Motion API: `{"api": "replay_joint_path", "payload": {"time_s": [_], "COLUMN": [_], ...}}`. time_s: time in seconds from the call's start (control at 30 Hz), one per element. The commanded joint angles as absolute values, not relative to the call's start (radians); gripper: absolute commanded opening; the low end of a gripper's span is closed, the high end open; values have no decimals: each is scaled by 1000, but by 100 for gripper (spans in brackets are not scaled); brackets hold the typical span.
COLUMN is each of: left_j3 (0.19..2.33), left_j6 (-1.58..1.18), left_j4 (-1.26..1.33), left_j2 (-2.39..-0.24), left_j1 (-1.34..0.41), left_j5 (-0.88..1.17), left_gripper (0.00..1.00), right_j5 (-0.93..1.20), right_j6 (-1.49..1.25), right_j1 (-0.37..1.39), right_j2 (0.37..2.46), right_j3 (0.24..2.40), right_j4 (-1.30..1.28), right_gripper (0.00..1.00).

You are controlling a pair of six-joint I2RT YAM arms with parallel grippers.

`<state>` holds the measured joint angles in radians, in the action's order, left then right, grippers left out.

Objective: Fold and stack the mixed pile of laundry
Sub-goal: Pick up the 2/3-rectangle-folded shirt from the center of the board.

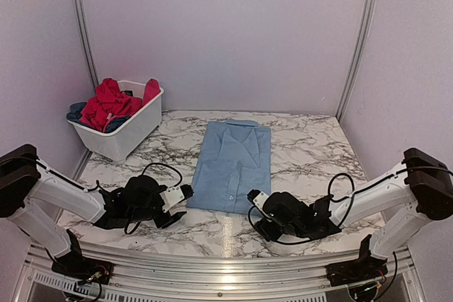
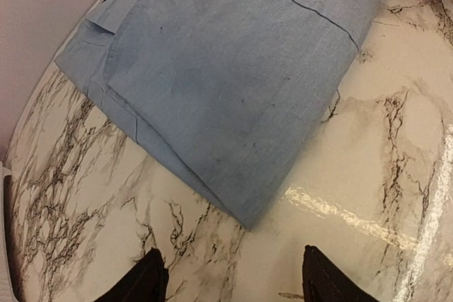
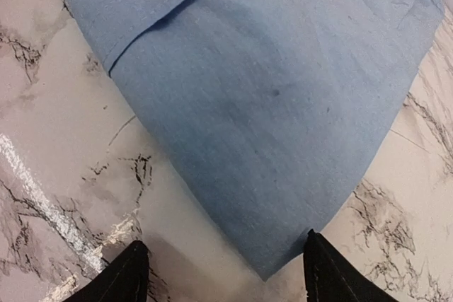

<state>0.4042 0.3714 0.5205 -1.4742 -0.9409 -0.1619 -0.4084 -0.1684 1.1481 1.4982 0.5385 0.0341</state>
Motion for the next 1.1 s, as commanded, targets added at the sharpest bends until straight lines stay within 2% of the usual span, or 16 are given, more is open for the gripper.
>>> {"api": "replay_joint_path", "payload": {"time_s": [0.0,0.3,0.47,0.6,0.73,0.83,0.87,1.07], "left_j3": [449,498,531,536,531,527,529,548], "left_j6": [463,520,503,492,493,489,492,486], "left_j4": [560,584,586,585,584,586,586,537], "left_j2": [-1536,-1625,-1687,-1720,-1716,-1693,-1688,-1623], "left_j1": [-951,-963,-960,-954,-956,-957,-958,-994], "left_j5": [-143,-117,-180,-205,-196,-170,-166,-161], "left_gripper": [65,54,43,35,22,4,0,0], "right_j5": [-507,-605,-609,-611,-621,-623,-621,-594], "right_j6": [-260,-397,-383,-383,-378,-364,-358,-310], "right_j1": [1161,1170,1175,1174,1172,1172,1171,1172], "right_j2": [1519,1609,1638,1637,1644,1638,1633,1536], "right_j3": [586,631,647,644,650,653,656,681], "right_j4": [-37,-151,-145,-141,-140,-138,-139,-187], "right_gripper": [70,68,64,50,19,3,0,0]}}
